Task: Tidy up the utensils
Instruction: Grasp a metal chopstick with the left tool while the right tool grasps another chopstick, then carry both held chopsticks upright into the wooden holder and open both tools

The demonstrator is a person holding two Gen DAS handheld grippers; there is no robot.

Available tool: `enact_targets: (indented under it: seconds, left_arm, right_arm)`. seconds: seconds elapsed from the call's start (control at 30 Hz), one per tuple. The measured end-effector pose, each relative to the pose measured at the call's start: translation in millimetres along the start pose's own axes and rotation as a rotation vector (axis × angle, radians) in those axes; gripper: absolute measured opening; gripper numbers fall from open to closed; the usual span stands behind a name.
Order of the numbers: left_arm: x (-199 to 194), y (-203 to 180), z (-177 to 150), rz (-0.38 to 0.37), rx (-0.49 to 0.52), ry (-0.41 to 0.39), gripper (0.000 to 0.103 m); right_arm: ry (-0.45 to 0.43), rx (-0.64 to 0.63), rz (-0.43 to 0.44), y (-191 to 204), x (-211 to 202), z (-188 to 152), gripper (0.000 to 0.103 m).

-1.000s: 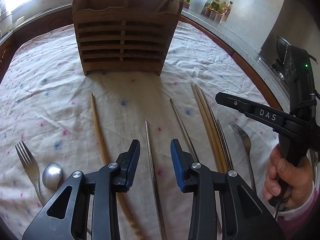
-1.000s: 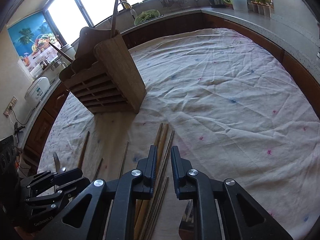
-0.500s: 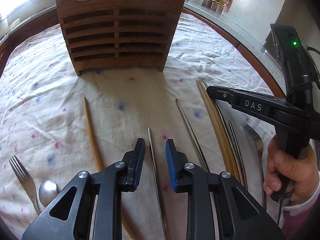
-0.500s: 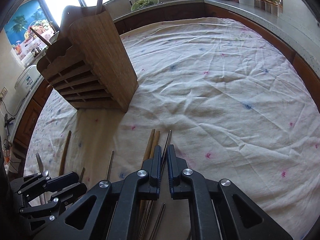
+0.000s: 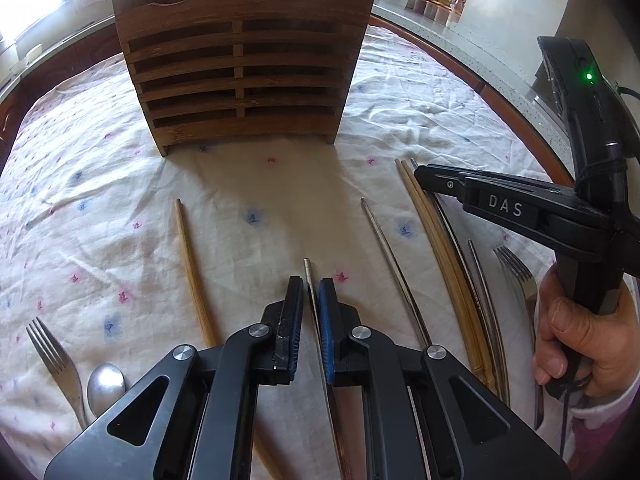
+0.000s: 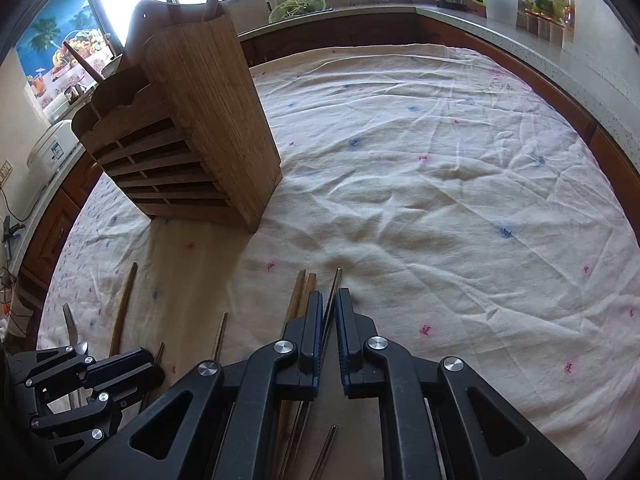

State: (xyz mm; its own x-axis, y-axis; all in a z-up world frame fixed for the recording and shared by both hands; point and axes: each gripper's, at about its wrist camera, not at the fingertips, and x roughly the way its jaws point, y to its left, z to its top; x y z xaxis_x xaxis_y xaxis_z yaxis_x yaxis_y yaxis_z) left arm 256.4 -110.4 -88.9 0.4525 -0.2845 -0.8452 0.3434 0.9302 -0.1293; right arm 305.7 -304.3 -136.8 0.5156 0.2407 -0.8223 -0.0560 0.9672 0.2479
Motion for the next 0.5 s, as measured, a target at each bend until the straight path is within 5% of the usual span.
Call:
enact_targets:
  seconds: [0.2,0.5]
  left_arm:
    - [-11.6,10.1,-3.6,-0.035,-0.049,-0.016,0.004]
    - [-80.4,16.4,-8.4,-0.101,-0.096,-0.151,0.004]
  right_arm:
    - [-0.04,0.05,0.081,-6.0,-20.8,-3.9,0.005]
    - [-0.161,0.054,0.168,0.8,-85.0,-4.0,0.004]
